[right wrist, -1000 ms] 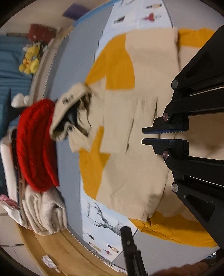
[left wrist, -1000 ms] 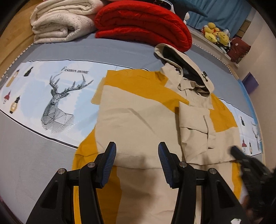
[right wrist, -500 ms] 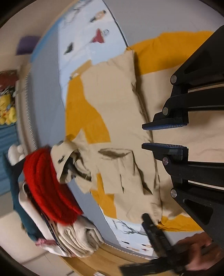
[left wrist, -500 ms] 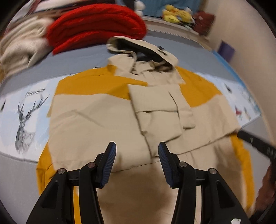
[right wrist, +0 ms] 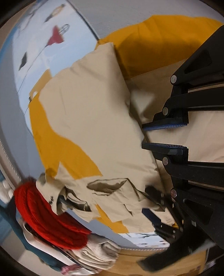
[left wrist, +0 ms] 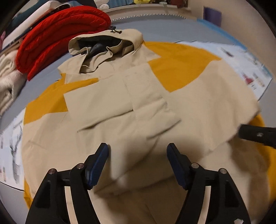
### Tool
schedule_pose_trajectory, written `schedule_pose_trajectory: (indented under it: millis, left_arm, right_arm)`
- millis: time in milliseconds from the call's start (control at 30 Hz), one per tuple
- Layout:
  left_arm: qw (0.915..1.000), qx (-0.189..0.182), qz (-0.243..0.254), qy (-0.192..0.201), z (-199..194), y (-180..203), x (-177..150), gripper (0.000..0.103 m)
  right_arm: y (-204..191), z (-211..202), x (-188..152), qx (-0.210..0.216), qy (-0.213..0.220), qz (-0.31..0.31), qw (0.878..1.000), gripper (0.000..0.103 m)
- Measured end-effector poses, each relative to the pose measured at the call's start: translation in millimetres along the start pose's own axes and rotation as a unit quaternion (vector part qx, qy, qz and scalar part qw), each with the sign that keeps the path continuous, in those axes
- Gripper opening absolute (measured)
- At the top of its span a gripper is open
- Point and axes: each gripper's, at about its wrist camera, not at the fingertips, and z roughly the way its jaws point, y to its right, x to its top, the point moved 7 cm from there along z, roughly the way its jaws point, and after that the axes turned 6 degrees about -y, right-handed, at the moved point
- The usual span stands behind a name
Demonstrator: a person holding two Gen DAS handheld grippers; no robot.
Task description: Fold large clothes
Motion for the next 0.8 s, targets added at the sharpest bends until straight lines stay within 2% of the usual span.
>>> schedule_pose_trajectory:
  millis: [33, 133, 200, 267, 333, 400, 433, 533, 567, 633, 700, 800]
  left_arm:
    - [0.9999, 0.01, -0.004, 0.003, 1.7, -4.4, 2.4, 0.066]
    - [0.9994, 0.026, -0.025, -0.002, -0.6, -28.0, 5.3, 0.018]
    - [0.9973, 0.022, -0.07, 0.007, -21.2, -58.3, 1.3, 0.015]
    - [0.9927, 0.002, -0.12, 0.014, -43.2, -87.7, -9.1, 0.015]
    - [0.9817, -0.026, -0.188, 0.014, -61.6, -123.2, -27.7, 0.016]
    - [0.9604, -0.061, -0.272, 0.011, -74.3, -161.2, -53.6, 0.017]
    - [0.9458, -0.079, -0.315, 0.006, -77.7, -179.4, -71.4, 0.021]
    - [0.921, -0.116, -0.372, 0.008, -74.8, -206.3, -103.4, 0.03]
    - [0.9157, -0.124, -0.382, 0.006, -69.8, -211.7, -110.9, 0.031]
    - [0.8978, -0.142, -0.416, -0.027, -50.8, -220.0, -121.4, 0.031]
    - [0.8625, -0.199, -0.464, -0.033, -34.7, -232.5, -124.6, 0.031]
    - [0.8456, -0.22, -0.485, -0.029, -22.1, -249.1, -121.9, 0.031]
  right_arm:
    - [1.8, 0.5, 0.1, 0.002, -0.002, 0.007, 1.0, 0.016]
    - [3.5, 2.1, -0.1, 0.005, -0.005, 0.015, 1.0, 0.016]
    - [2.9, 2.4, -0.8, 0.004, -0.006, 0.018, 1.0, 0.016]
    - [1.9, 3.0, -0.8, 0.006, -0.007, 0.02, 1.0, 0.016]
    - [1.1, 3.3, -0.5, 0.007, -0.009, 0.019, 1.0, 0.016]
    - [0.4, 3.8, 0.2, 0.007, -0.009, 0.02, 1.0, 0.016]
    - [0.8, 3.4, 0.2, 0.008, -0.009, 0.021, 1.0, 0.016]
    - [0.0, 5.3, -0.3, 0.007, -0.01, 0.02, 1.0, 0.016]
    - [-0.3, 6.5, -1.3, 0.006, -0.012, 0.02, 1.0, 0.016]
    - [0.5, 8.8, -3.2, 0.006, -0.014, 0.02, 1.0, 0.016]
    - [0.9, 11.0, -4.5, 0.006, -0.018, 0.021, 1.0, 0.016]
    - [-0.3, 12.8, -3.2, 0.008, -0.017, 0.023, 1.0, 0.016]
